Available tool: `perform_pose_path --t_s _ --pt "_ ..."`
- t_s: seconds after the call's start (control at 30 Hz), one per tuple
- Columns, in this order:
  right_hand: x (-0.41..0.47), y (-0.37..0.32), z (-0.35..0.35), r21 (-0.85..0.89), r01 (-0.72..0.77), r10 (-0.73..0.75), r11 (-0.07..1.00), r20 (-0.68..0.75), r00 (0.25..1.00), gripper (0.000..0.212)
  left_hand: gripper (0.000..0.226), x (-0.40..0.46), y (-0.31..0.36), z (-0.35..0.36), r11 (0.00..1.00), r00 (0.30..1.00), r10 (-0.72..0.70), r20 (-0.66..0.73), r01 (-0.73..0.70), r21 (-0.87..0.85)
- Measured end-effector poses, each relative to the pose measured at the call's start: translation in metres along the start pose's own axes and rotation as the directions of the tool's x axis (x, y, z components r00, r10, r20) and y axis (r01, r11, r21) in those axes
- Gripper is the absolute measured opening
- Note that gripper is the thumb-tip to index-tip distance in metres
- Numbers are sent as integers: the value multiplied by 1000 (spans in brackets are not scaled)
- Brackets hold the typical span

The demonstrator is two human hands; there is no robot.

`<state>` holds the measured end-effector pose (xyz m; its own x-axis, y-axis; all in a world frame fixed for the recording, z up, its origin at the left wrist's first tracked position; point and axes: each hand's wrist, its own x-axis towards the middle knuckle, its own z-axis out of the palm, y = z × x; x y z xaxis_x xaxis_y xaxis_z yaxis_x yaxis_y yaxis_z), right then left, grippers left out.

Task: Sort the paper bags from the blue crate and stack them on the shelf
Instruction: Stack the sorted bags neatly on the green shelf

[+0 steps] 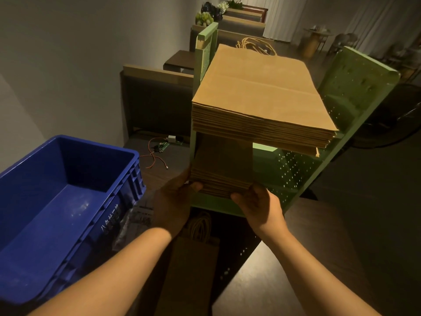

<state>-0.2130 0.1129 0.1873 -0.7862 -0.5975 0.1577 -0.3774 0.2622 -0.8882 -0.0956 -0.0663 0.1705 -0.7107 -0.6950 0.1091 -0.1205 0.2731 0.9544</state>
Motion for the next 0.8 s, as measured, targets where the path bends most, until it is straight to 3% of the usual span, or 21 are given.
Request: perform_pose_path --t_s 0.07,0.13,0.2,0.27,0.33,0.37,0.6,0.8 --pt "-3 -1 0 -44 46 -48 998 -58 997 29 37 -3 3 -1 999 999 43 -24 -43 3" --pt "-5 -2 0 -70 87 -98 994 -175 980 27 49 -1 4 -1 998 994 59 -87 -60 -14" --pt "-5 -6 3 15 90 -84 996 -245 966 17 53 2 6 1 998 992 45 -115 -50 -42" --pt "-3 -13 8 198 55 -9 979 -229 973 39 45 4 10 5 997 991 69 -114 -74 -38" --pt "-1 -17 13 220 17 26 975 -194 981 64 36 4 11 9 997 991 78 -107 -79 -8" --pt "-1 -19 16 198 17 16 980 -161 987 65 34 4 11 12 998 992 70 -109 -70 3" --pt "3 -24 16 111 -14 29 994 -127 992 40 35 2 12 13 1000 993 30 -112 -29 10" --pt "2 -29 18 169 -35 60 985 -143 988 36 33 2 12 8 994 991 107 -83 -103 48"
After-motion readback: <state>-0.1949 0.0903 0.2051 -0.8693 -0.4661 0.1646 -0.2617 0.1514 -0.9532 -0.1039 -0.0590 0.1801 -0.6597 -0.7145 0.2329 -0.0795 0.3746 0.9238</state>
